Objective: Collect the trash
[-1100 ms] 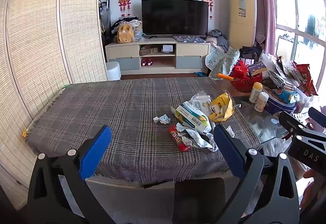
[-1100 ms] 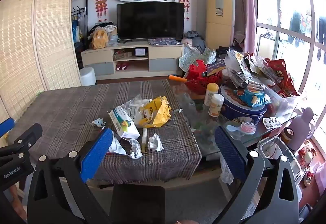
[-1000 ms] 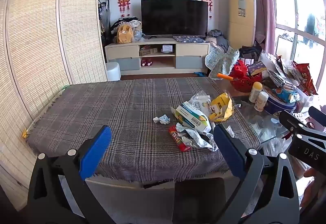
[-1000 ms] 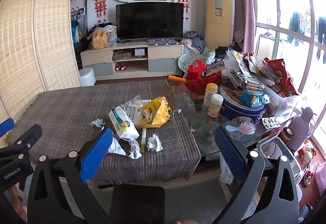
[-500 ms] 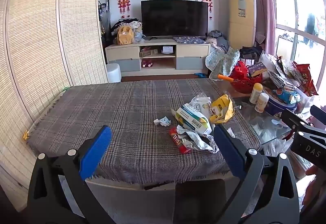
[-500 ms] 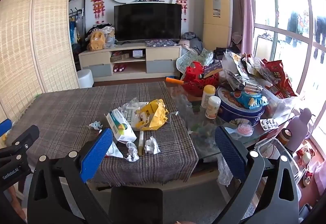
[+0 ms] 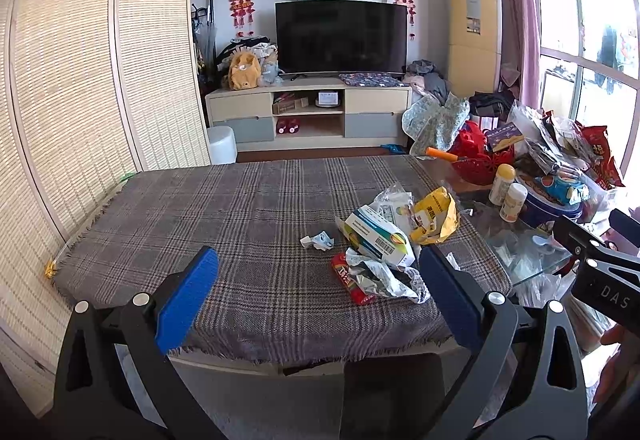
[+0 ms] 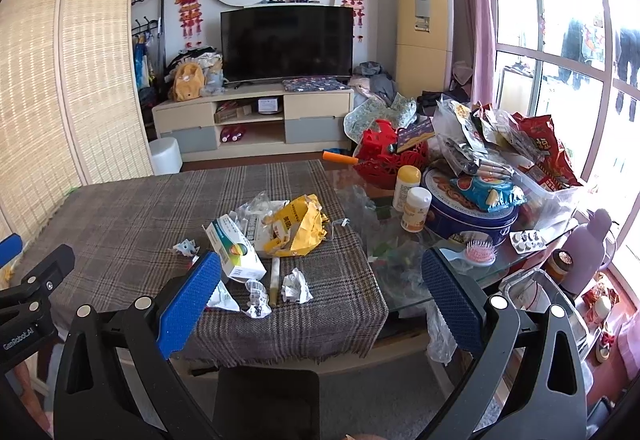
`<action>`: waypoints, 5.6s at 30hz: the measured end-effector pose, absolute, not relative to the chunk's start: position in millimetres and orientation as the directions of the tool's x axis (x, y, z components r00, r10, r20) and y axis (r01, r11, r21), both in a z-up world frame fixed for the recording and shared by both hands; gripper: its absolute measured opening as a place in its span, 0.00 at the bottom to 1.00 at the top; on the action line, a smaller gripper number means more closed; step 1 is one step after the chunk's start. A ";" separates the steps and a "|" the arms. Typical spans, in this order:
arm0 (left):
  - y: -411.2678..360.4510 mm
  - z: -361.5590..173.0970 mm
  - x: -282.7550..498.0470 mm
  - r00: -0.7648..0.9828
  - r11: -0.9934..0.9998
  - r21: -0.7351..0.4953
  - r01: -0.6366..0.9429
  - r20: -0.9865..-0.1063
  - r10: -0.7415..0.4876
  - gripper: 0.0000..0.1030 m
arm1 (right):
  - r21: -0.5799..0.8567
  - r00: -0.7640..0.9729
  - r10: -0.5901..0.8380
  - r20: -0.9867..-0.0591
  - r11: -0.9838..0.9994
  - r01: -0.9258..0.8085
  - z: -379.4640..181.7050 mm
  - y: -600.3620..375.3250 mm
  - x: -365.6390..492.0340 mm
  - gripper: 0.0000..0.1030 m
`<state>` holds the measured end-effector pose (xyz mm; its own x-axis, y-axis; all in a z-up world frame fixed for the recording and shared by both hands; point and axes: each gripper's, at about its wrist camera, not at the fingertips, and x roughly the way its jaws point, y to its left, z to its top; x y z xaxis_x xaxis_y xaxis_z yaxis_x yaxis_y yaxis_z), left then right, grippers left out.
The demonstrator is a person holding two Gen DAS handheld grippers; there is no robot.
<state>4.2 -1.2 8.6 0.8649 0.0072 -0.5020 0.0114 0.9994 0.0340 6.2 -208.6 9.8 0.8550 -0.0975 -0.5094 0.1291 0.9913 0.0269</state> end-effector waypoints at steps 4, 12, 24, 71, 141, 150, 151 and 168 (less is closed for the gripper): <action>-1.8 6.7 5.5 0.865 0.999 0.038 0.007 -0.502 0.013 0.92 | 0.027 0.854 -0.099 -0.511 0.991 0.132 9.2 -209.1 6.5 0.97; 1.4 4.5 6.7 0.863 0.999 0.039 0.006 -0.506 0.015 0.92 | 0.030 0.855 -0.099 -0.508 0.991 0.133 9.6 -209.2 6.0 0.97; 4.0 5.5 5.7 0.866 0.999 0.040 0.002 -0.499 0.018 0.92 | 0.032 0.855 -0.098 -0.510 0.991 0.132 8.2 -210.1 7.7 0.97; 6.3 2.6 9.2 0.862 1.000 0.016 -0.017 -0.506 0.023 0.92 | 0.024 0.848 -0.083 -0.523 0.993 0.112 6.9 -201.9 10.5 0.97; -74.8 -151.3 211.2 0.414 0.969 -0.178 0.171 -0.880 -0.234 0.04 | 0.250 0.485 0.254 -0.837 0.965 -0.074 -155.1 -247.1 186.9 0.12; -50.6 -106.0 188.1 0.491 0.976 -0.163 0.142 -0.845 -0.212 0.03 | 0.235 0.544 0.251 -0.801 0.967 -0.100 -119.2 -240.0 169.4 0.12; -48.4 -100.3 182.2 0.500 0.976 -0.164 0.145 -0.839 -0.215 0.03 | 0.236 0.550 0.255 -0.795 0.966 -0.107 -114.5 -239.0 164.1 0.12; -37.3 -97.6 25.5 0.582 0.949 -0.156 0.273 -0.759 -0.293 0.03 | 0.200 0.604 0.272 -0.749 0.962 -0.185 -98.9 -213.3 38.3 0.13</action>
<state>25.5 -37.3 -97.6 0.5821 -0.2925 -0.7587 0.2734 0.9491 -0.1562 38.3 -213.3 -98.9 0.6042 0.2720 -0.7490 -0.1848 0.9621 0.2004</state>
